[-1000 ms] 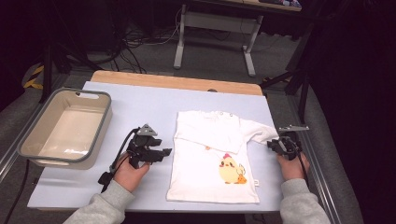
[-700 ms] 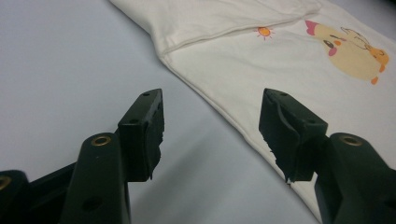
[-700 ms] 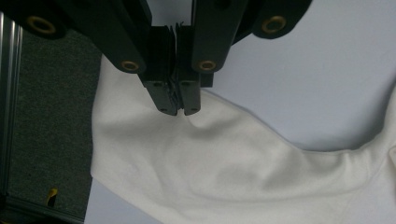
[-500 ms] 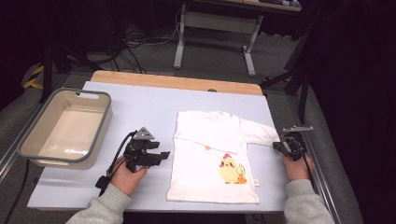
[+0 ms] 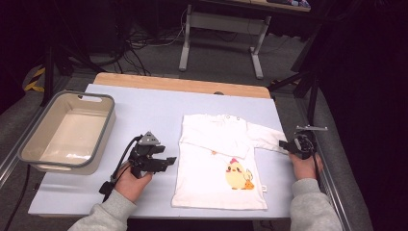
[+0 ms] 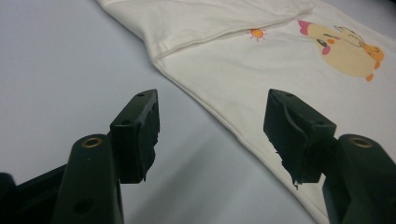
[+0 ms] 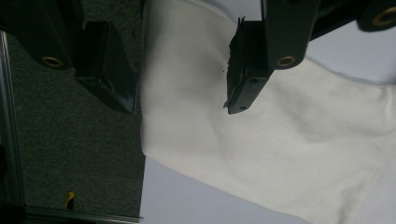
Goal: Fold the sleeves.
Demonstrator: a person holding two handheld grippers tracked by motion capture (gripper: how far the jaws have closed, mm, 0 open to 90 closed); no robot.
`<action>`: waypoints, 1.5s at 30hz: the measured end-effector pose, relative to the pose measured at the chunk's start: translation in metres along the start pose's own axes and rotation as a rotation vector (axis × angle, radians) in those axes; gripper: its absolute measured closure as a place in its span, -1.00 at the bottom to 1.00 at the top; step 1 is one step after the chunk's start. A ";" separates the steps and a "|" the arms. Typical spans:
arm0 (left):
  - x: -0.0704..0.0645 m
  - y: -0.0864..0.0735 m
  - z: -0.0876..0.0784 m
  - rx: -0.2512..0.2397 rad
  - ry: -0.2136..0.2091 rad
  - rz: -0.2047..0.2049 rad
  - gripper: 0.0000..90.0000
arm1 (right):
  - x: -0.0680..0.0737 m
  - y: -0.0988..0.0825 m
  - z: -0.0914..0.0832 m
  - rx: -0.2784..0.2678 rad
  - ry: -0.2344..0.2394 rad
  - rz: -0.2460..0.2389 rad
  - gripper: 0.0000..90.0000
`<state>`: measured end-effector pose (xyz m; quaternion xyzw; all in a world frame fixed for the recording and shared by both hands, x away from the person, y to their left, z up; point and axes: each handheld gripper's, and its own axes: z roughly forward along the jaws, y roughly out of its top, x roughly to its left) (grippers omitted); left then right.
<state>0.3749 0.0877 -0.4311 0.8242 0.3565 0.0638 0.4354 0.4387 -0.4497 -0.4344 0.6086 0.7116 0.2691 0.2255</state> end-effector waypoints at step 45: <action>0.003 -0.003 -0.001 -0.063 -0.052 0.024 -0.85 | 0.027 0.022 -0.031 -0.097 0.022 -0.077 1.00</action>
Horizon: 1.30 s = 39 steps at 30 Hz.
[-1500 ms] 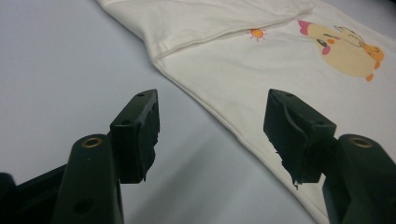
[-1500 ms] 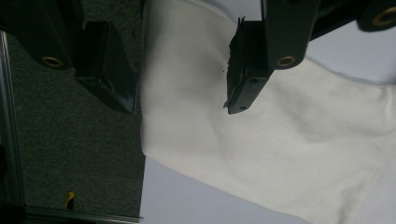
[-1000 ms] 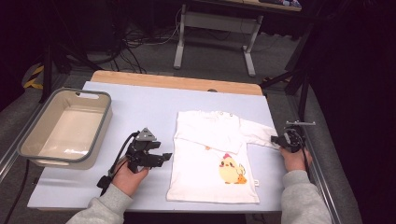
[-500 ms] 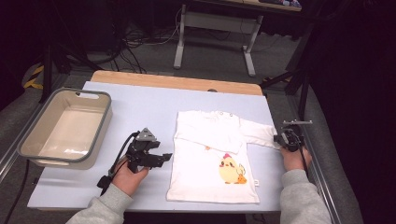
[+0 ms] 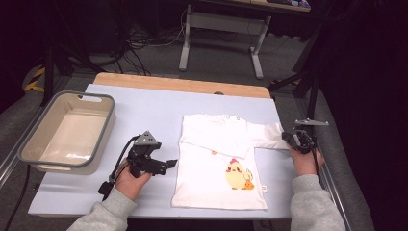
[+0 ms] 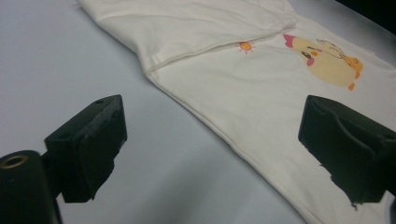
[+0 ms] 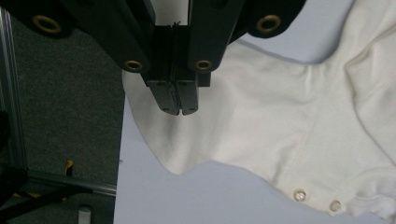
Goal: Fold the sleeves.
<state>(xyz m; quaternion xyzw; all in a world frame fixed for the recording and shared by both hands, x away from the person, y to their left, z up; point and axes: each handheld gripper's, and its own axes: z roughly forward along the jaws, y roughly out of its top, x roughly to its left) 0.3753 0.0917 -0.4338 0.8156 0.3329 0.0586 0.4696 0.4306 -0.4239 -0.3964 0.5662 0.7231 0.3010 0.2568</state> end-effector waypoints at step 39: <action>0.017 -0.012 0.013 -0.114 0.085 0.114 -1.00 | 0.076 0.038 -0.047 -0.137 0.142 -0.134 1.00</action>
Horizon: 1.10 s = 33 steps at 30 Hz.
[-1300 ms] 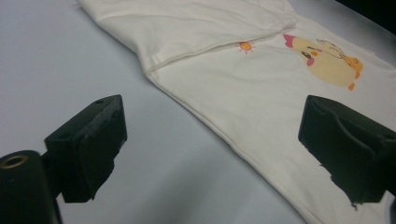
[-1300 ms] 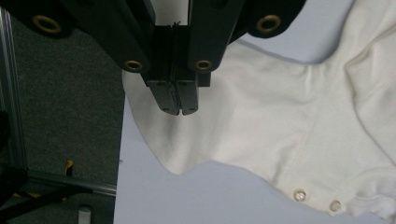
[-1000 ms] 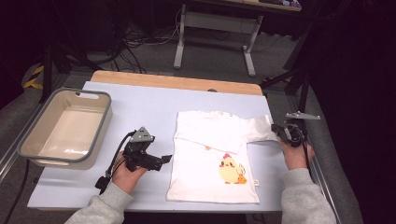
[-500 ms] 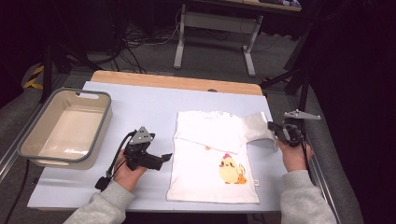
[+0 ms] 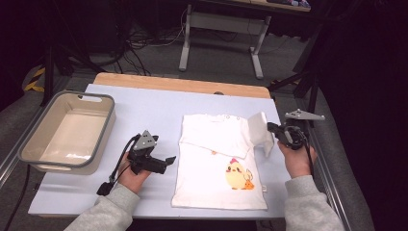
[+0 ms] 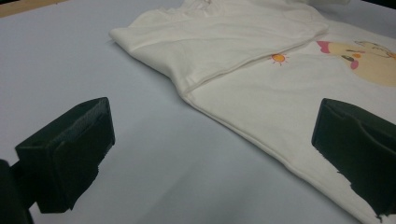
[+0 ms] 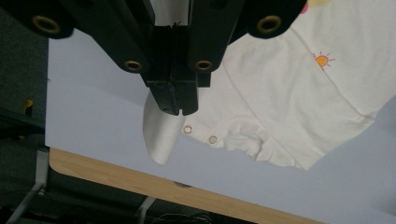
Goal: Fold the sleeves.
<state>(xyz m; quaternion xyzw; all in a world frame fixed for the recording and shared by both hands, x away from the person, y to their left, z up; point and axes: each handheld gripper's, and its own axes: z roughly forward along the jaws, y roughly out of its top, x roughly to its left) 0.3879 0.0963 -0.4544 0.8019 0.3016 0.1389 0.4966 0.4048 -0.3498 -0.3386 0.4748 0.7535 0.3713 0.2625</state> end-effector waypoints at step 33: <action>-0.004 0.004 -0.012 -0.038 -0.031 0.021 -1.00 | 0.014 -0.018 0.051 0.134 0.110 0.006 -0.32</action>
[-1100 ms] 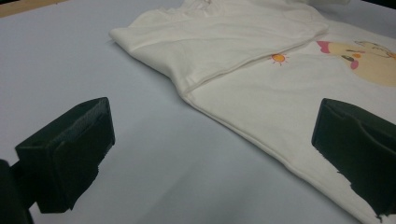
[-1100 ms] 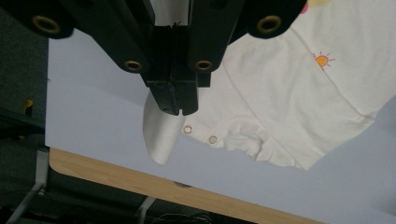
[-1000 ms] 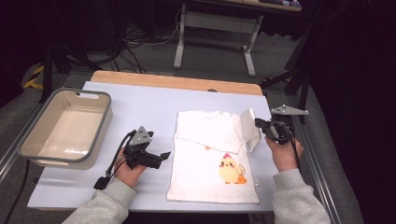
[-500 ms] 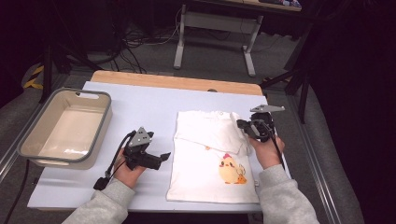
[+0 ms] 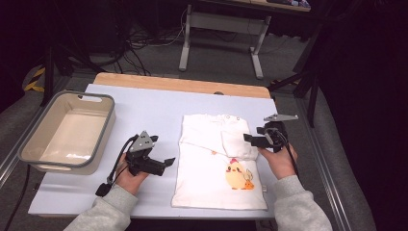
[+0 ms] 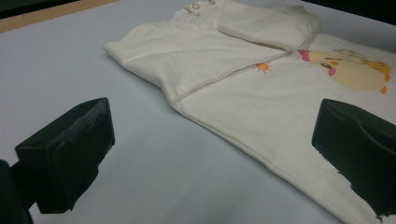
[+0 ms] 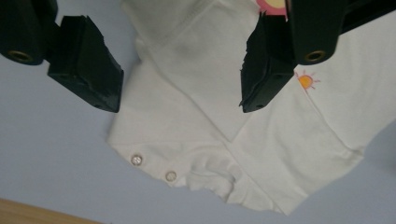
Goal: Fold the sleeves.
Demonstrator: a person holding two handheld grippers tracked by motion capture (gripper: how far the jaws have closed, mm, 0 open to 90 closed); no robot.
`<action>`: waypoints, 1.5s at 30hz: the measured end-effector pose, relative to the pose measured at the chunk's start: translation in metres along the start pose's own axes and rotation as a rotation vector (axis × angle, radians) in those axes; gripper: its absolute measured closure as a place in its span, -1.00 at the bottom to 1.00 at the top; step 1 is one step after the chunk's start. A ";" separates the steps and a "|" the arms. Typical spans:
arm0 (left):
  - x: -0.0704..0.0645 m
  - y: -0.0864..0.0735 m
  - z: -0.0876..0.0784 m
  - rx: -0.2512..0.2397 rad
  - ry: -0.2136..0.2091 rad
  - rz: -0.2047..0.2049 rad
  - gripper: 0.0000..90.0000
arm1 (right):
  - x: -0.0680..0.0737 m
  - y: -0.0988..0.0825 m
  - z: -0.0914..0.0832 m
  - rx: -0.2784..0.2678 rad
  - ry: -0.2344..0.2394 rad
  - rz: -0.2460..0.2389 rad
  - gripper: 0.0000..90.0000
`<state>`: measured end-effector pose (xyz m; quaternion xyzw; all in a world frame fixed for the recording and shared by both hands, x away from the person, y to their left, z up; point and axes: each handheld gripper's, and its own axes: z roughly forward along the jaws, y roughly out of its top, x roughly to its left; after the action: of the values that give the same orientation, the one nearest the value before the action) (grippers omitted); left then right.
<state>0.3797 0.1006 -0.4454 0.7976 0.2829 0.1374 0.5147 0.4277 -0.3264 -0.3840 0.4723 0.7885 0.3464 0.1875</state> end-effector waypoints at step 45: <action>-0.002 0.002 -0.003 -0.005 -0.009 0.009 -1.00 | -0.002 -0.037 0.005 0.209 0.033 -0.028 0.92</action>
<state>0.3771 0.1010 -0.4422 0.7983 0.2765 0.1367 0.5173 0.4090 -0.3381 -0.4138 0.4726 0.8297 0.2674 0.1291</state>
